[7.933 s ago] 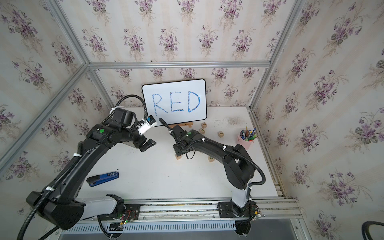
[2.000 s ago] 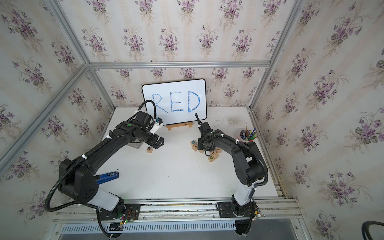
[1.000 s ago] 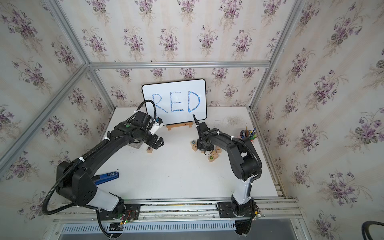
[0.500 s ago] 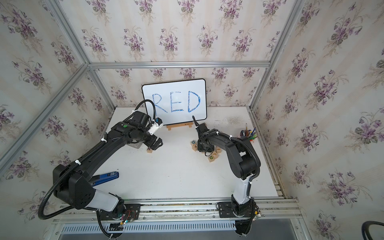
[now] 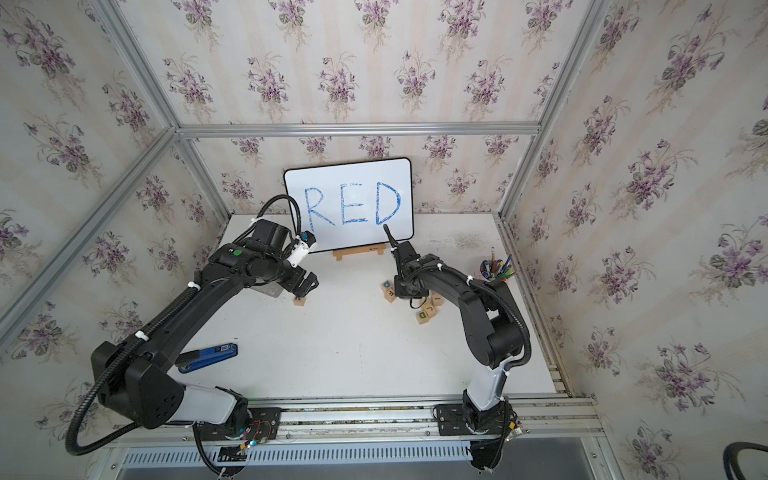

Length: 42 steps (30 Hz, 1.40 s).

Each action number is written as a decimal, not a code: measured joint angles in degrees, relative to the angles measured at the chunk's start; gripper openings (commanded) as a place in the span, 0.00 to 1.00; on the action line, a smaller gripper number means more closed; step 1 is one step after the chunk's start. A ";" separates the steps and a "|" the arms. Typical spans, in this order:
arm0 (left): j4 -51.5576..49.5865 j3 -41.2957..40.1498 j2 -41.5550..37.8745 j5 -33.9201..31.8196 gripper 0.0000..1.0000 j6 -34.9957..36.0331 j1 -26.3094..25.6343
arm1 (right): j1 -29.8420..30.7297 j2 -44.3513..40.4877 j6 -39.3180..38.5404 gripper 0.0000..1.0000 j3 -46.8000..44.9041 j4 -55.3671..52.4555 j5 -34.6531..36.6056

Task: Assemble the uppercase word "red" with letter blocks
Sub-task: Pick up the letter block from the center of the board, then place the letter block at the center of the board.

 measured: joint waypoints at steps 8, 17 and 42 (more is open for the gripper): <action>-2.54 3.19 -5.27 2.29 0.99 3.82 2.49 | 9.64 4.96 -2.71 0.19 11.37 -2.84 -2.40; -8.33 2.95 -10.84 8.13 0.99 8.85 2.89 | 16.35 15.98 -5.27 0.22 20.04 -4.59 -5.31; -13.07 0.92 -10.49 13.38 0.99 12.15 2.86 | 20.04 23.85 -7.34 0.52 26.45 -8.83 -3.19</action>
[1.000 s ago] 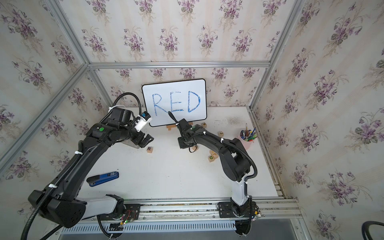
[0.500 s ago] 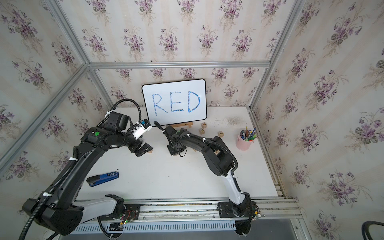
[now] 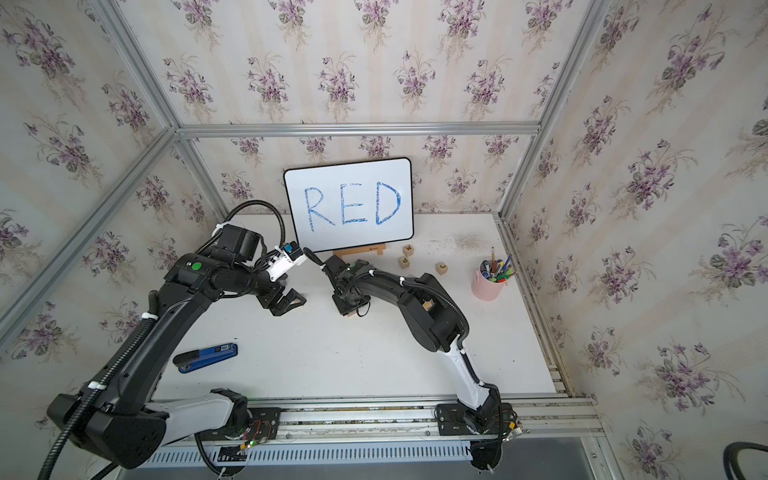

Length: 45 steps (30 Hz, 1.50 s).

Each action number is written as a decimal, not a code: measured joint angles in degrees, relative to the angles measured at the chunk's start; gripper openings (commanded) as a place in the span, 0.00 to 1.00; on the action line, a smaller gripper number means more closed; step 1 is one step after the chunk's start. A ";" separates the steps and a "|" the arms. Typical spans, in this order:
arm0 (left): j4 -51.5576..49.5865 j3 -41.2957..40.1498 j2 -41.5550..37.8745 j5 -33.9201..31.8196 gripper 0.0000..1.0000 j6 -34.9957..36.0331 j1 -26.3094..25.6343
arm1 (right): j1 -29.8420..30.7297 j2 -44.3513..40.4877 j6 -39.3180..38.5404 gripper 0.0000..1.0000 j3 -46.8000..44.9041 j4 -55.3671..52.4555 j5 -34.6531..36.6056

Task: Assemble the uppercase word "red" with letter blocks
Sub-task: Place the letter block at the center of the board, then pick up the letter block from the center of the board.

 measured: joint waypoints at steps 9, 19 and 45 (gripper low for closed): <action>-0.52 4.04 0.79 0.61 0.99 0.44 0.00 | 0.39 -3.06 -0.72 0.57 0.94 -0.61 0.98; -2.69 7.34 1.73 2.19 0.99 3.43 -0.07 | 0.04 -12.79 -0.33 0.55 -4.44 -1.60 0.98; 10.97 7.61 36.48 -12.83 0.99 1.66 -19.45 | -13.11 -49.96 12.74 0.33 -40.83 12.61 5.79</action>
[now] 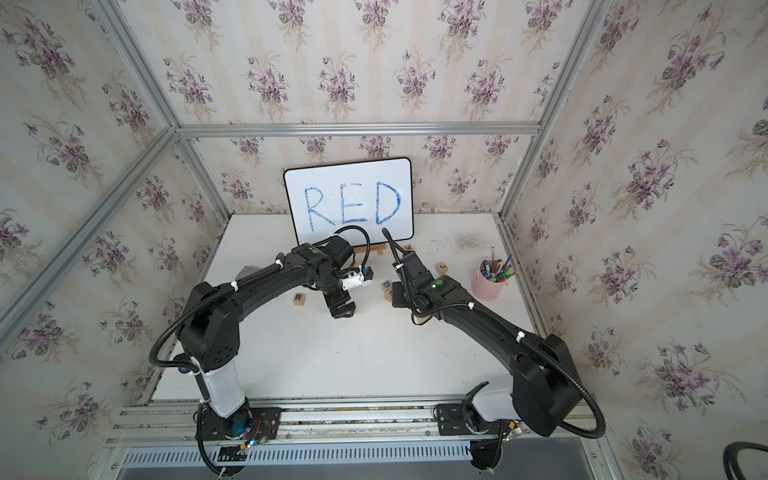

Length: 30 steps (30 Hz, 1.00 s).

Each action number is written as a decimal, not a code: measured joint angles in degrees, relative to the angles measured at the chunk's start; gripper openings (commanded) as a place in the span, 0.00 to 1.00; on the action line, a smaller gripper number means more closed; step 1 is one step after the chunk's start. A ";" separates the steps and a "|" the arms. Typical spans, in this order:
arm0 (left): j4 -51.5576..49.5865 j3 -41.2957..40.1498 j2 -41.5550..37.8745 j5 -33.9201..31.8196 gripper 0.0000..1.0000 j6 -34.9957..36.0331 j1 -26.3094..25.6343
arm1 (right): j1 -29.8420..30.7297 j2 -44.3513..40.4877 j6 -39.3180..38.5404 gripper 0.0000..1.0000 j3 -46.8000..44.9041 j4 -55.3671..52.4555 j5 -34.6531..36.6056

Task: Assemble the uppercase word "red" with letter blocks
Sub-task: Pick up the letter block from the center of the board.

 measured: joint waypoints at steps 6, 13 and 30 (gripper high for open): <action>3.58 0.00 4.50 -2.78 0.95 -1.55 -1.07 | -0.46 -4.44 1.27 0.31 -2.38 2.05 1.81; 6.16 0.02 7.32 -5.81 0.84 -3.23 -2.05 | -1.22 -4.90 1.42 0.31 -3.87 3.45 2.38; 7.45 -0.76 9.70 -9.05 0.50 -5.64 -2.51 | -1.95 -4.81 1.38 0.30 -7.08 6.12 1.60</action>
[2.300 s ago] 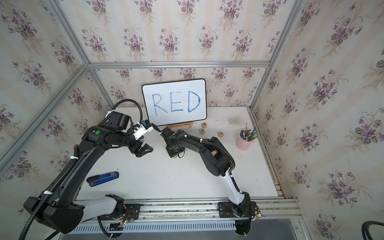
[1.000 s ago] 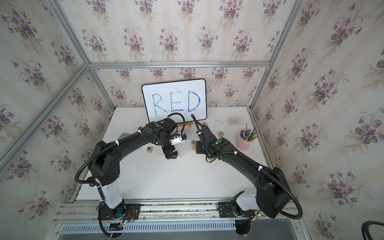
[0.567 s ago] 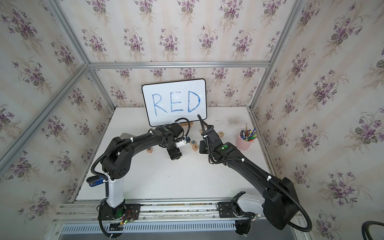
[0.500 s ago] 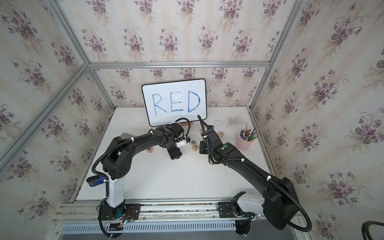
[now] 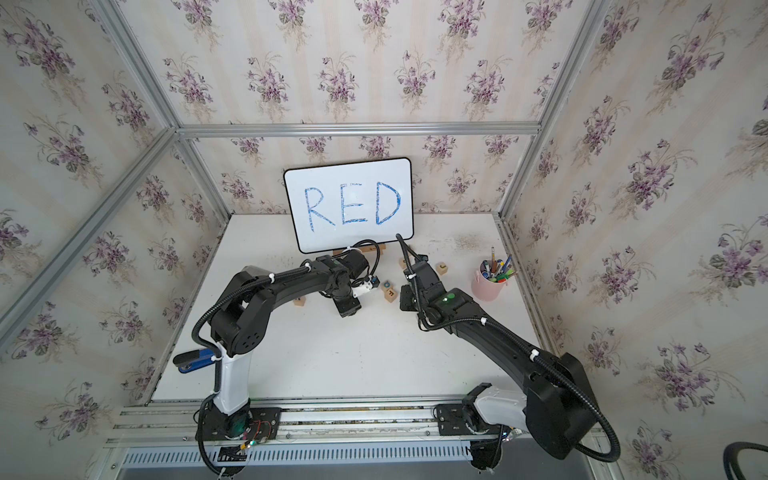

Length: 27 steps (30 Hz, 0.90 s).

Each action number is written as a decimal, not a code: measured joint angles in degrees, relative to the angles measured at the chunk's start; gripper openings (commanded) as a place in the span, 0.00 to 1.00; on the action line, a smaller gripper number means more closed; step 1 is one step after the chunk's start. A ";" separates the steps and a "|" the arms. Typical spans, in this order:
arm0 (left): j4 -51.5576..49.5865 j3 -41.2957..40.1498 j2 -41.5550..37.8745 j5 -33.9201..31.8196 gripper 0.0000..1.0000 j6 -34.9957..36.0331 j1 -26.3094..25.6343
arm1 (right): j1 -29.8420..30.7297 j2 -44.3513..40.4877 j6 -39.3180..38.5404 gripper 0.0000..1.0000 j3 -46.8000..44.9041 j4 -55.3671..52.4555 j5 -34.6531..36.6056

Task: Assemble the uppercase word "red" with letter blocks
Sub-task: Pick up the letter block from the center of the board, then place the letter block at the center of the board.

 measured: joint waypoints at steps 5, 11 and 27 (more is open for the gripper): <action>-0.02 -0.09 0.22 -0.04 0.32 -0.72 -0.13 | -0.22 -0.11 0.00 0.29 -0.39 0.85 -0.02; 0.00 -0.09 0.22 -0.72 0.23 -2.08 -0.15 | -0.31 -0.11 0.00 0.29 -0.94 1.22 -0.02; -2.86 -3.02 -7.06 -0.76 0.23 -17.16 7.37 | -0.44 1.84 -0.17 0.27 -0.50 2.58 -2.23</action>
